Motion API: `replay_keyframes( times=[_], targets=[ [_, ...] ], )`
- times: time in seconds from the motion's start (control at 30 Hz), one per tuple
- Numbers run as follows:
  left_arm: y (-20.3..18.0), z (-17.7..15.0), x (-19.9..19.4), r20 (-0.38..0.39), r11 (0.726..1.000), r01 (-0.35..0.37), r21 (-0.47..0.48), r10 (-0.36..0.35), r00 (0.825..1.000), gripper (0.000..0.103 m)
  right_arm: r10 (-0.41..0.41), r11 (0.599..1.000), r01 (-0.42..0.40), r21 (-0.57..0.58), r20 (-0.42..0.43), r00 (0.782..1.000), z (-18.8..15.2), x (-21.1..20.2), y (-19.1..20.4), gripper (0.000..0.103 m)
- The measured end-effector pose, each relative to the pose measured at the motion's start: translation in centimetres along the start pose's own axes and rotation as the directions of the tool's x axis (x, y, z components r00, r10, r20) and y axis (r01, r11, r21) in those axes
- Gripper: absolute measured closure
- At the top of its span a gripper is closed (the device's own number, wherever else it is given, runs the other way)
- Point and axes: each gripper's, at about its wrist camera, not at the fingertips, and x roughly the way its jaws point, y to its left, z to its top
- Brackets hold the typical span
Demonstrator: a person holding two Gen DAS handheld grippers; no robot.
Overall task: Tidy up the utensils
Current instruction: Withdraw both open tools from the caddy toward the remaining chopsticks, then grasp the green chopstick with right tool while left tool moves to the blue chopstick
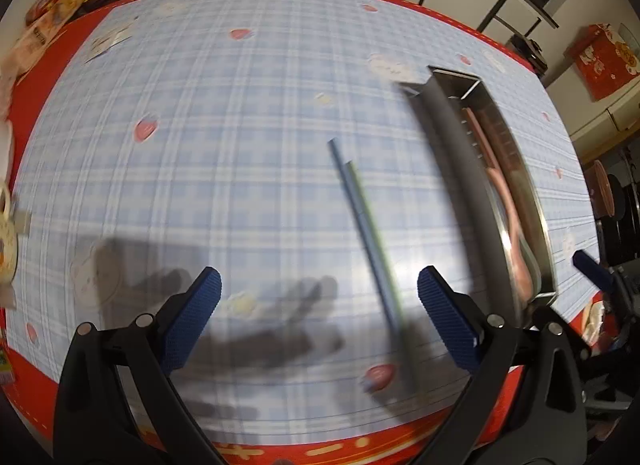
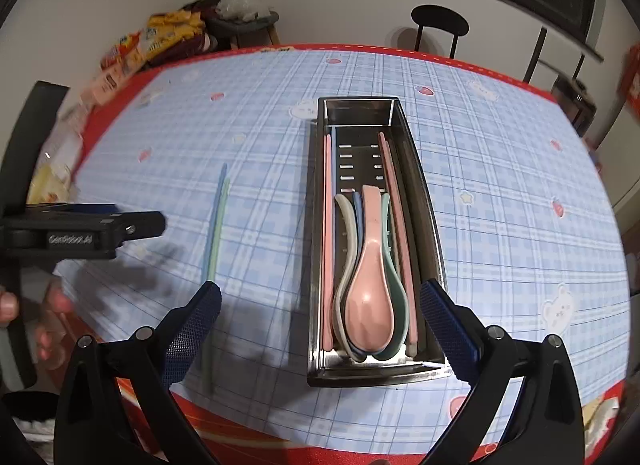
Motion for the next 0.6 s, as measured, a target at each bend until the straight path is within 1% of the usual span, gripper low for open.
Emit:
replay_keyframes(
  times=[0.1,0.23,0.33,0.4,0.5,0.6],
  targets=[
    [1.2,-1.1,-0.3,0.036,1.0,0.001,-0.001,-0.001,0.999,0.006,-0.023,0.999,0.022,-0.039,-0.014,1.0,-0.2,0.6,1.4,0.006],
    [1.9,-1.8,-1.1,0.088,1.0,-0.022,0.02,0.02,0.996,0.006,-0.007,0.997,0.006,-0.082,-0.02,1.0,-0.1,1.1,3.3,0.006],
    [2.7,-2.2,-1.8,0.128,0.999,-0.029,0.034,0.024,0.991,0.006,0.022,0.993,-0.026,-0.117,-0.036,0.999,0.0,1.4,4.8,0.006],
    [2.9,-2.3,-2.0,0.134,0.998,-0.043,0.052,0.035,0.99,0.006,0.038,0.989,-0.045,-0.138,-0.057,0.998,-0.1,1.7,5.7,0.006],
    [3.2,-2.7,-1.8,0.122,0.996,-0.056,0.073,0.047,0.991,0.006,-0.009,0.987,-0.003,-0.158,-0.079,0.997,-0.3,2.4,6.8,0.006],
    [3.5,-2.8,-1.4,0.106,0.994,-0.063,0.088,0.054,0.993,0.006,-0.003,0.994,-0.011,-0.107,-0.127,0.992,-0.3,3.2,6.6,0.006]
  ],
)
